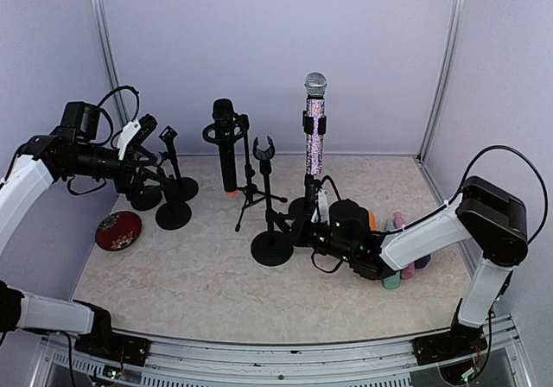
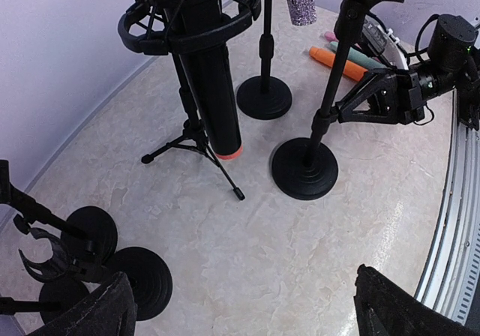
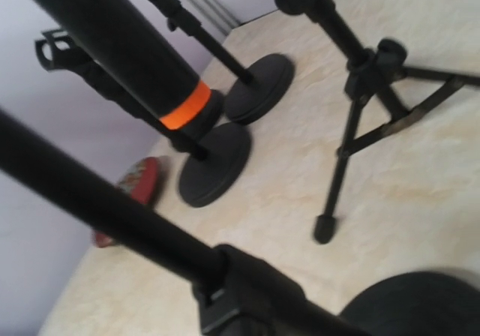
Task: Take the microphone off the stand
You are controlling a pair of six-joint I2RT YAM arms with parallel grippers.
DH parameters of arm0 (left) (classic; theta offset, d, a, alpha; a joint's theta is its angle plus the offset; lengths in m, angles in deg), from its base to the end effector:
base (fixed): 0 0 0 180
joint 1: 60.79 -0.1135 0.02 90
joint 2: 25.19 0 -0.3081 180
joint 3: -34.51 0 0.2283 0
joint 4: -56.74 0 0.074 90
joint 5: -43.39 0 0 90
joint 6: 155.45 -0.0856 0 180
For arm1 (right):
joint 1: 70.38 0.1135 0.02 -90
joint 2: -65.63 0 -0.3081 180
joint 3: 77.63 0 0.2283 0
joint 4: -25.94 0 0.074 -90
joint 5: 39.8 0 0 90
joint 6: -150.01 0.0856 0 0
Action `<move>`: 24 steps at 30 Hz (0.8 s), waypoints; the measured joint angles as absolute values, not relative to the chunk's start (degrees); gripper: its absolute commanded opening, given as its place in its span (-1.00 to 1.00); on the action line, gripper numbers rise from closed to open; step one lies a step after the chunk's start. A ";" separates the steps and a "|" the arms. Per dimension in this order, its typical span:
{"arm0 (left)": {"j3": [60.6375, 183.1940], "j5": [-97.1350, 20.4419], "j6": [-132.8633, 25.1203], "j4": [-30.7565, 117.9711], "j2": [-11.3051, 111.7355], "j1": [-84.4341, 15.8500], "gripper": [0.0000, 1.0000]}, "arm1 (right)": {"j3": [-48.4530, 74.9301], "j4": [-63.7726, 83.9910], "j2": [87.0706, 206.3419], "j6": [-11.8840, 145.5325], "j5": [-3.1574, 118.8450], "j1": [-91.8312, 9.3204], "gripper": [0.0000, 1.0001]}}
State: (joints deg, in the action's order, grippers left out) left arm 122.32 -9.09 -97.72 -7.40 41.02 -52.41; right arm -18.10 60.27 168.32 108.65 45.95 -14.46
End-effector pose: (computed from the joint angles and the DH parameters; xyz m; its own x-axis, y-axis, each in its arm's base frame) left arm 0.2027 -0.0826 0.3835 -0.2668 0.4673 -0.8428 0.8302 0.5556 0.0452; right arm 0.2359 0.3374 0.2334 -0.6460 0.3809 -0.6615 -0.4541 0.5048 0.7342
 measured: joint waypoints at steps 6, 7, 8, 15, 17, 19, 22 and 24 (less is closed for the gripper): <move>122.32 -9.09 -97.74 -7.40 41.00 -52.41 0.97 | -18.04 57.34 167.07 100.08 40.23 -12.63 -1.00; 122.32 -9.07 -97.72 -7.40 41.00 -52.41 0.97 | -18.04 56.83 166.88 98.58 39.37 -12.41 -1.00; 122.32 -9.07 -97.74 -7.40 41.00 -52.41 0.97 | -18.04 56.46 166.70 97.13 38.65 -12.32 -1.00; 122.32 -8.89 -97.72 -7.42 41.00 -52.41 0.98 | -18.12 53.86 165.44 84.68 33.32 -10.53 -1.00; 122.32 -8.52 -97.72 -7.49 41.00 -52.41 0.97 | -18.10 53.47 165.35 80.37 31.18 -9.63 -1.00; 122.32 -8.26 -97.72 -7.66 41.02 -52.41 0.97 | -17.95 53.16 165.35 76.06 28.97 -8.78 -1.00; 122.32 -7.98 -97.72 -7.86 41.16 -52.41 0.97 | -17.25 51.94 165.41 69.97 24.95 -7.25 -1.00; 122.32 -7.82 -97.72 -7.90 41.29 -52.41 0.97 | -16.40 51.09 165.92 66.36 22.08 -6.11 -1.00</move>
State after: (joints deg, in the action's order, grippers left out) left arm 122.32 -7.82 -97.72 -7.90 41.29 -52.41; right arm -16.40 51.09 165.92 66.36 22.08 -6.11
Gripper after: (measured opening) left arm 0.985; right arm 0.082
